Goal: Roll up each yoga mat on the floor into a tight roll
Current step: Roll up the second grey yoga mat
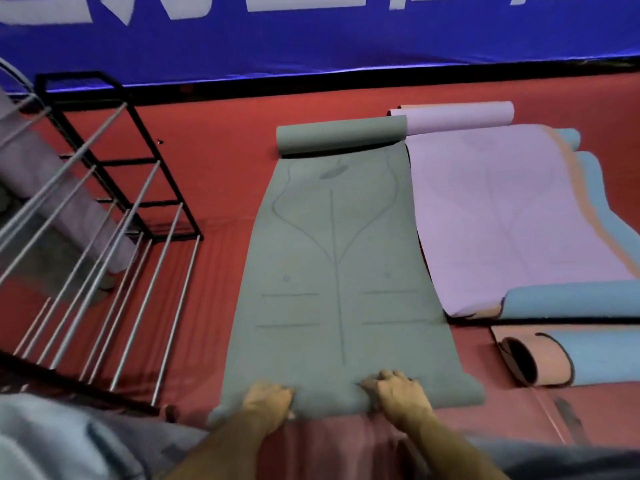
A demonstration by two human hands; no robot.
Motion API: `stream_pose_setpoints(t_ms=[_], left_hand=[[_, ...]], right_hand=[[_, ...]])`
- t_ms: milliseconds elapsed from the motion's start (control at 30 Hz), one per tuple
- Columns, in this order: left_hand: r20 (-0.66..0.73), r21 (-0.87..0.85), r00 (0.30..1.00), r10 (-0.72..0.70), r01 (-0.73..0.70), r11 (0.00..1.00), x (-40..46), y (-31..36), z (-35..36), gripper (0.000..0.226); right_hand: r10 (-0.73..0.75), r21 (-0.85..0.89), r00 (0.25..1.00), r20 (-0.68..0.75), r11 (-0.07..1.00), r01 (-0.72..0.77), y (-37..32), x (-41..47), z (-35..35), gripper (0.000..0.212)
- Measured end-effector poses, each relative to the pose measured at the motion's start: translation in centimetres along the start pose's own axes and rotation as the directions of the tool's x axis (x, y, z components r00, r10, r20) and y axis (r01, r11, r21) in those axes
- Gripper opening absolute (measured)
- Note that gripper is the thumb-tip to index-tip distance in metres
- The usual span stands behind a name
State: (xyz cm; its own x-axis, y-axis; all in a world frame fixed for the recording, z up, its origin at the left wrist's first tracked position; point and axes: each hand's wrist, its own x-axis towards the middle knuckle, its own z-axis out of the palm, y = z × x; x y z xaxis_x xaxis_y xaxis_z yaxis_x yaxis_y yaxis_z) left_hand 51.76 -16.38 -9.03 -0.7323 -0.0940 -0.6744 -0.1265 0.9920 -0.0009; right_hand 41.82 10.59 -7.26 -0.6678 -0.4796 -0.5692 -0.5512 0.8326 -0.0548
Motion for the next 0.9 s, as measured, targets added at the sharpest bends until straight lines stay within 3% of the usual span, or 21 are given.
stream_pose_setpoints(t_ms=[100,167,300,400,533,600,700,833,900], left_hand=[[-0.124,0.07,0.991,-0.059,0.068,0.995,-0.6,0.8,0.1,0.061],[-0.252,0.1,0.967,-0.032,0.059,0.993,-0.5,1.0,0.2,0.055],[-0.413,0.162,0.907,0.078,-0.011,0.987,-0.3,1.9,3.0,0.049],[-0.375,0.145,0.922,0.094,-0.042,0.988,0.0,1.9,4.5,0.055],[-0.296,-0.013,0.955,-0.031,0.029,1.0,1.3,1.7,3.7,0.046],[-0.33,-0.089,0.941,-0.069,0.042,0.995,1.6,1.4,4.3,0.045],[-0.349,-0.142,0.933,-0.086,0.038,0.989,1.6,1.0,5.2,0.043],[-0.374,-0.076,0.927,-0.022,-0.006,0.997,1.6,0.4,6.8,0.041],[-0.37,-0.12,0.927,-0.057,0.013,0.993,1.6,0.3,6.6,0.042]], right_hand=[[0.086,0.01,0.994,-0.062,0.996,-0.085,-1.2,-1.4,0.8,0.04],[0.211,0.104,0.976,-0.059,0.973,-0.204,-1.2,-1.3,2.7,0.039],[0.238,0.159,0.955,-0.178,0.964,-0.211,-0.1,0.0,6.7,0.024],[0.201,0.175,0.964,-0.172,0.97,-0.171,0.2,0.3,8.0,0.021],[0.16,0.255,0.942,-0.294,0.963,-0.084,1.5,0.3,8.5,0.034],[0.165,0.302,0.92,-0.355,0.952,-0.054,2.3,0.1,8.8,0.046],[0.168,0.156,0.898,-0.407,0.981,-0.113,2.8,-0.4,9.2,0.043],[0.19,0.125,0.896,-0.401,0.98,-0.152,3.0,-0.5,10.2,0.043],[0.168,0.116,0.899,-0.404,0.984,-0.132,3.1,0.1,10.3,0.043]])
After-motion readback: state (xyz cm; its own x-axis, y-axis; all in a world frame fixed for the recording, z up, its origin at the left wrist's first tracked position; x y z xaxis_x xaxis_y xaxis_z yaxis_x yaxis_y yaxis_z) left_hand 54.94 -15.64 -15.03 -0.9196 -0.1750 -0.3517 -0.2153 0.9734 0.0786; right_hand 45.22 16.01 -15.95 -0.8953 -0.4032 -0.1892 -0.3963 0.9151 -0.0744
